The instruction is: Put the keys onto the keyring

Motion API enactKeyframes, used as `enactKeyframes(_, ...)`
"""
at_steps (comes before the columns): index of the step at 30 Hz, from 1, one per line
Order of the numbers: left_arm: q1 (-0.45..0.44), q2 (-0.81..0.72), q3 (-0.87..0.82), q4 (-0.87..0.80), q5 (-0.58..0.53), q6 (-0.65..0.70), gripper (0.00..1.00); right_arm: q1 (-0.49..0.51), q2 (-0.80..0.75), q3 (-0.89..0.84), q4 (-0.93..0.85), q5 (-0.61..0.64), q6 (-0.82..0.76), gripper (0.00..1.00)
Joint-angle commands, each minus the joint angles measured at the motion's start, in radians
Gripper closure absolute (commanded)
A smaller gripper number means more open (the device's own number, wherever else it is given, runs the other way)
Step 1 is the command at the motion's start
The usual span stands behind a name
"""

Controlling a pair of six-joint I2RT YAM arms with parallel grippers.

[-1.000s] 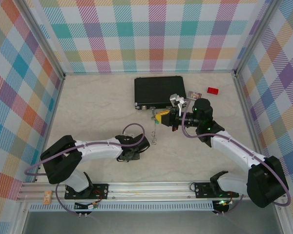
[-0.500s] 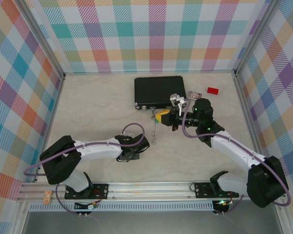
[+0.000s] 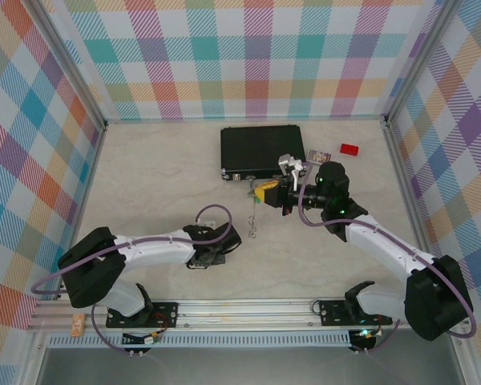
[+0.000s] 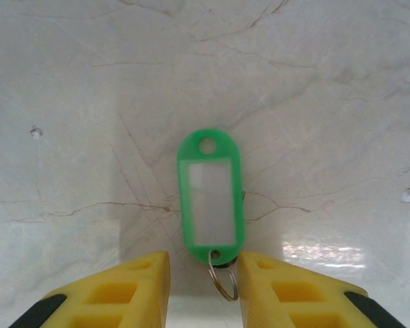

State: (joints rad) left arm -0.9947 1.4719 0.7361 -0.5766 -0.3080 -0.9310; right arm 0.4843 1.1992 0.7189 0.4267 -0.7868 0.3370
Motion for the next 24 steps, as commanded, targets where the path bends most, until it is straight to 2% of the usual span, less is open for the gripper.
enactKeyframes(1,-0.012,-0.034,-0.022,-0.032,0.002,-0.028,0.69,-0.004,0.003,-0.004,0.057,-0.029,0.016,1.0)
enactKeyframes(10,-0.012,-0.054,-0.026,-0.025,-0.003,-0.041,0.69,-0.004,0.002,-0.004,0.055,-0.03,0.016,1.0)
enactKeyframes(16,-0.012,-0.134,-0.088,0.008,-0.014,-0.129,0.68,-0.004,0.002,-0.004,0.055,-0.032,0.017,1.0)
enactKeyframes(20,-0.012,-0.241,-0.187,0.109,-0.006,-0.215,0.68,-0.004,0.0,-0.004,0.056,-0.034,0.019,1.0)
enactKeyframes(24,-0.012,-0.353,-0.315,0.281,0.008,-0.274,0.68,-0.004,0.001,-0.004,0.058,-0.033,0.018,1.0)
